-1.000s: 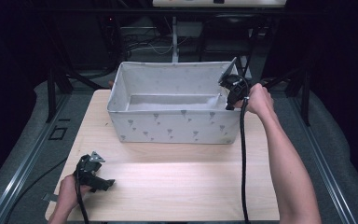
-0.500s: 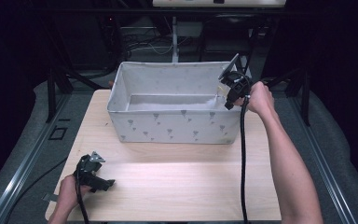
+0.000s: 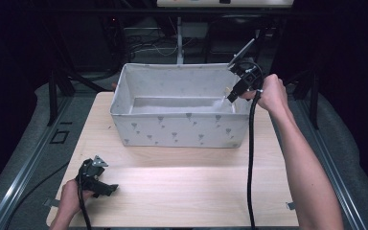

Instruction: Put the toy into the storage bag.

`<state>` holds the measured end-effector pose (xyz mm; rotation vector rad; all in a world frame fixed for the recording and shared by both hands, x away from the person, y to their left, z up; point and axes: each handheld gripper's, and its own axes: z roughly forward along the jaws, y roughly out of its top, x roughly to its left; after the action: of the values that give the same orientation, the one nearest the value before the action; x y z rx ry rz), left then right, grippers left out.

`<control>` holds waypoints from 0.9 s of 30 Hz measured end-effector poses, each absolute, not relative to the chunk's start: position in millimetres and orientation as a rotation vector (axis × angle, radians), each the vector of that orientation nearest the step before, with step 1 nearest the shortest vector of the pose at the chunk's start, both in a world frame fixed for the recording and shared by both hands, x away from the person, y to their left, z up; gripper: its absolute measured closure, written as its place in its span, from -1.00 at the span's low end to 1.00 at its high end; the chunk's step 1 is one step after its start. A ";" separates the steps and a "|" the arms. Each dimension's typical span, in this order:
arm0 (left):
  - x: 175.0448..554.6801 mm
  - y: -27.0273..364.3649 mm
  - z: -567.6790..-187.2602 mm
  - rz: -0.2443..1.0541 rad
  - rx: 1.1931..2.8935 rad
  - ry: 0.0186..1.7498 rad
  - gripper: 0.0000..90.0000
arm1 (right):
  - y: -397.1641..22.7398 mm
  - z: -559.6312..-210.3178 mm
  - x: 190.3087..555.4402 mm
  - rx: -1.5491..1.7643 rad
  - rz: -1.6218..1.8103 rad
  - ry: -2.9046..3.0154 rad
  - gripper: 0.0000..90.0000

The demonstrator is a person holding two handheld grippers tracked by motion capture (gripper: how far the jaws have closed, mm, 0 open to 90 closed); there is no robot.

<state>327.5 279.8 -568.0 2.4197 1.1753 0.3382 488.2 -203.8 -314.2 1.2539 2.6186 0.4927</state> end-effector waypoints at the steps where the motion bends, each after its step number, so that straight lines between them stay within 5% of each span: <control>1: 327.6 279.8 -568.1 0.339 2.420 1.175 -0.92 | -202.6 -312.0 486.1 1.248 0.488 2.609 0.08; 11: 327.4 279.6 -568.4 0.350 2.417 1.178 -0.92 | -188.0 -294.2 455.2 1.141 0.556 2.602 -0.65; 27: 327.4 278.9 -569.1 0.333 2.431 1.175 -0.93 | -164.0 -309.7 388.9 0.951 0.645 2.582 -1.00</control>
<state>327.4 278.9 -569.1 2.4311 1.1747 0.3330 388.9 -164.0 -309.7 0.9514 2.5824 0.6446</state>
